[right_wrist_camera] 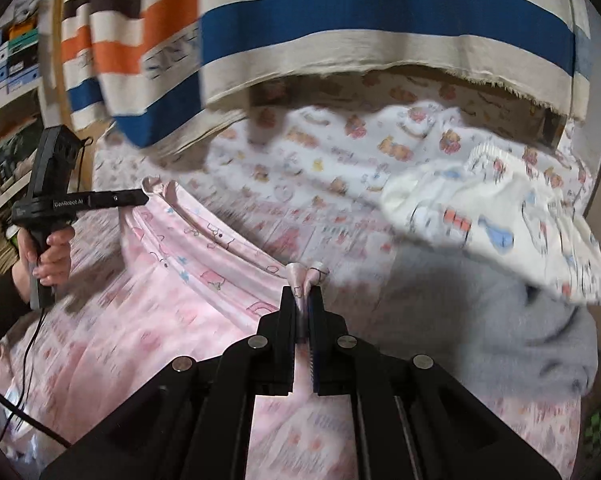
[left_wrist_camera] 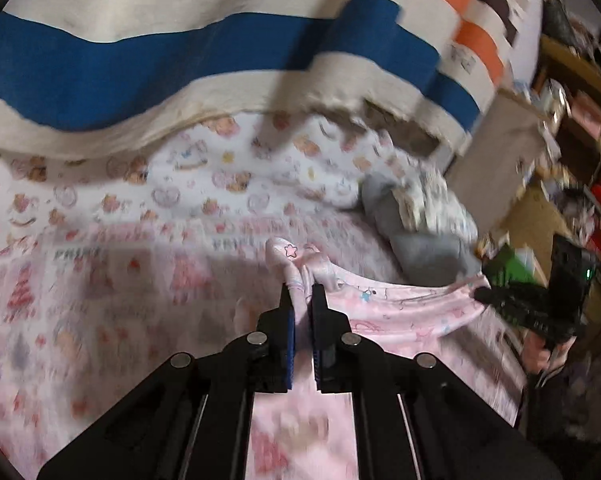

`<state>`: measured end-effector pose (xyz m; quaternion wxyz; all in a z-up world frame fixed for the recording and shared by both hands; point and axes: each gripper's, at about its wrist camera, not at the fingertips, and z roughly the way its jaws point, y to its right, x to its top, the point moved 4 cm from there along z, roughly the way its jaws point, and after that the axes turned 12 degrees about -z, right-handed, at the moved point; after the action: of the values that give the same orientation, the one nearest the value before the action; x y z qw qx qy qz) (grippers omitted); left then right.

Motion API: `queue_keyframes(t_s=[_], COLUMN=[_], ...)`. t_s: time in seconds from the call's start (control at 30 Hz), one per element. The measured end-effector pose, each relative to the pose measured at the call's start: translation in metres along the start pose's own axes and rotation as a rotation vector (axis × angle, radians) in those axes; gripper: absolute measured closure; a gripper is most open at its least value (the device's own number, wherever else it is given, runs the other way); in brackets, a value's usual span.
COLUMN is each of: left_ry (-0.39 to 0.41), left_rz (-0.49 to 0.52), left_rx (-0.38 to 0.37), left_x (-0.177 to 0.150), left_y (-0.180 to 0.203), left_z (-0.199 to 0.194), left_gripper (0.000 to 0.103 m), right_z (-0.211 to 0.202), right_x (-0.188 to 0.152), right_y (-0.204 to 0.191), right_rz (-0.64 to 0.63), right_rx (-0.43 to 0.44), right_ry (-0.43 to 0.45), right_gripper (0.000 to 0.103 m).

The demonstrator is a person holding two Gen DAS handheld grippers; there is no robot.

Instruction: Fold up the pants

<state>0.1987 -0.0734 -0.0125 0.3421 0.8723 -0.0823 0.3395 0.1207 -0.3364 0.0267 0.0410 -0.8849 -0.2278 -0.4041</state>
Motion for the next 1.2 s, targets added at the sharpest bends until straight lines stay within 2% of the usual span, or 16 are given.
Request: queue_keyframes(t_s=[0.1, 0.4, 0.5, 0.57, 0.63, 0.73, 0.8, 0.83, 0.9, 1.0, 1.2], left_ry=[-0.031, -0.069, -0.068, -0.044, -0.03, -0.024, -0.015, -0.015, -0.007, 0.012, -0.035], left_rz=[0.001, 0.028, 0.027, 0.039, 0.03, 0.016, 0.021, 0.027, 0.046, 0.089, 0.081], left_rx=[0.026, 0.111, 0.09, 0.096, 0.095, 0.125, 0.148, 0.146, 0.105, 0.101, 0.15], left_x=[-0.021, -0.059, -0.061, -0.06, -0.057, -0.052, -0.052, -0.053, -0.059, -0.071, -0.1], left_y=[0.003, -0.01, -0.01, -0.006, -0.004, -0.002, -0.002, -0.001, 0.002, 0.002, -0.018], left_z=[-0.007, -0.008, -0.011, -0.016, -0.017, -0.012, -0.01, -0.011, -0.02, -0.038, -0.058], left_gripper=[0.097, 0.094, 0.081, 0.063, 0.059, 0.06, 0.082, 0.097, 0.097, 0.097, 0.096], right_z=[-0.001, 0.008, 0.006, 0.002, -0.003, 0.0, 0.005, 0.006, -0.002, -0.021, -0.034], right_x=[-0.016, -0.044, -0.048, -0.049, -0.049, -0.047, -0.048, -0.048, -0.049, -0.055, -0.081], right_y=[-0.009, -0.022, -0.02, -0.017, -0.013, -0.005, -0.003, -0.004, -0.01, -0.019, -0.037], right_rz=[0.038, 0.03, 0.04, 0.067, 0.113, 0.172, 0.202, 0.197, 0.158, 0.095, 0.017], right_rx=[0.01, -0.013, -0.021, 0.006, 0.034, 0.049, 0.046, 0.048, 0.037, 0.047, 0.035], right_ry=[-0.058, -0.094, -0.084, -0.071, -0.039, -0.029, -0.033, -0.031, 0.006, 0.051, -0.02], right_gripper=[0.098, 0.098, 0.097, 0.085, 0.071, 0.071, 0.074, 0.099, 0.099, 0.099, 0.099])
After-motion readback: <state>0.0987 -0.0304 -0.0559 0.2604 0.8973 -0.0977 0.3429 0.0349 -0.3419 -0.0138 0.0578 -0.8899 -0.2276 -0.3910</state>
